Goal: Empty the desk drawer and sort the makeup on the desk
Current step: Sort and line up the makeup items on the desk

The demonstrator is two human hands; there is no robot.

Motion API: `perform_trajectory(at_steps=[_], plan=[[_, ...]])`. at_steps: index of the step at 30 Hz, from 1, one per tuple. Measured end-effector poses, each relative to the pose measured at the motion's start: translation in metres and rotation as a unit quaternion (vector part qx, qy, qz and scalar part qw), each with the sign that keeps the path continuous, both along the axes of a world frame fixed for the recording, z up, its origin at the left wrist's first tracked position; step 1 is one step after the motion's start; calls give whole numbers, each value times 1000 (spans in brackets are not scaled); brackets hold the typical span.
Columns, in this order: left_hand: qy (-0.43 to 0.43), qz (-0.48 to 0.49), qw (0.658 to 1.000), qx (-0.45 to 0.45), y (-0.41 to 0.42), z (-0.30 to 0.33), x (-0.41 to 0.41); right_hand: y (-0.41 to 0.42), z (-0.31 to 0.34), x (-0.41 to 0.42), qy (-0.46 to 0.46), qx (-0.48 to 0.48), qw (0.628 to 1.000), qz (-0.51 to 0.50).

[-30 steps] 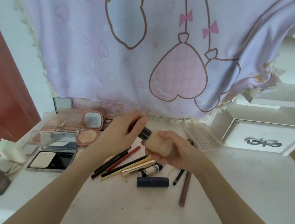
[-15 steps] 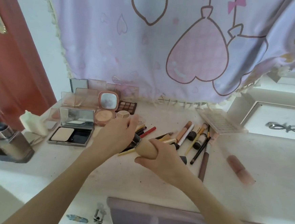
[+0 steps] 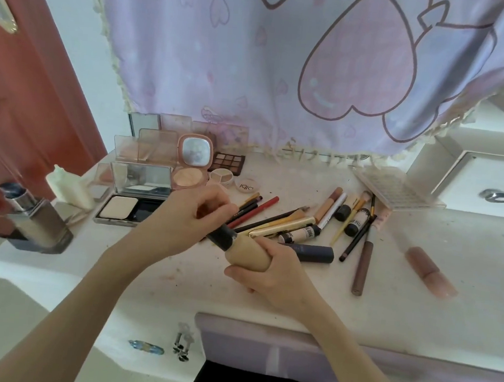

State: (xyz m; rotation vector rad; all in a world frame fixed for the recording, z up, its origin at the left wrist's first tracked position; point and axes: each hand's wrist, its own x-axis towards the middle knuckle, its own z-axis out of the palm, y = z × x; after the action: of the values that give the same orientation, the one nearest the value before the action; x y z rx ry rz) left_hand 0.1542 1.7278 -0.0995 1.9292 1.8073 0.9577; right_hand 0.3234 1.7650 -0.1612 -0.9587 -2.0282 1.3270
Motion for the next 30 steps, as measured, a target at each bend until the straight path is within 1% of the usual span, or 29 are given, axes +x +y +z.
perform_trajectory(at_steps=[1,2,4,6,7,8,10,12,15,17,18,21,22,24,25,28,30], plan=[[23,13,1000,3,1,0,-1,0,-1,0,0,3,1000,1],[23,6,1000,2,0,0,-2,0,-1,1,6,-4,1000,1],[-43,-58,997,-14,-5,2,-7,1,-1,2,20,-27,999,1],[-107,-149,983,-22,-11,5,-12,2,-1,2,24,-38,999,4],[-123,-177,976,-25,-13,6,-12,2,-1,2,26,-41,999,8],[-125,-180,975,-24,-14,5,-12,3,-1,2,27,-44,999,13],[-97,-122,988,-15,-13,1,-9,3,-2,2,27,-47,998,17],[-25,-40,999,12,-8,-2,-2,3,-1,2,28,-47,998,14],[17,21,998,49,-2,-4,8,1,-1,2,25,-36,999,22],[36,2,997,66,-1,-4,5,1,-1,2,27,-40,999,19],[23,-33,997,58,-2,-4,2,1,0,2,36,-49,998,15],[-75,-167,983,6,-8,-4,-9,4,2,4,69,-75,995,11],[-104,-185,977,-5,-9,-5,-12,5,2,5,72,-77,994,15],[-123,-170,978,-11,-11,-6,-14,4,2,4,66,-69,995,26],[-114,-149,982,-6,-10,-7,-13,4,1,4,61,-64,996,27],[-24,-78,996,20,-6,-7,-6,2,1,2,47,-46,998,17],[10,-31,999,37,-5,-5,0,1,-1,2,27,-7,1000,9]])
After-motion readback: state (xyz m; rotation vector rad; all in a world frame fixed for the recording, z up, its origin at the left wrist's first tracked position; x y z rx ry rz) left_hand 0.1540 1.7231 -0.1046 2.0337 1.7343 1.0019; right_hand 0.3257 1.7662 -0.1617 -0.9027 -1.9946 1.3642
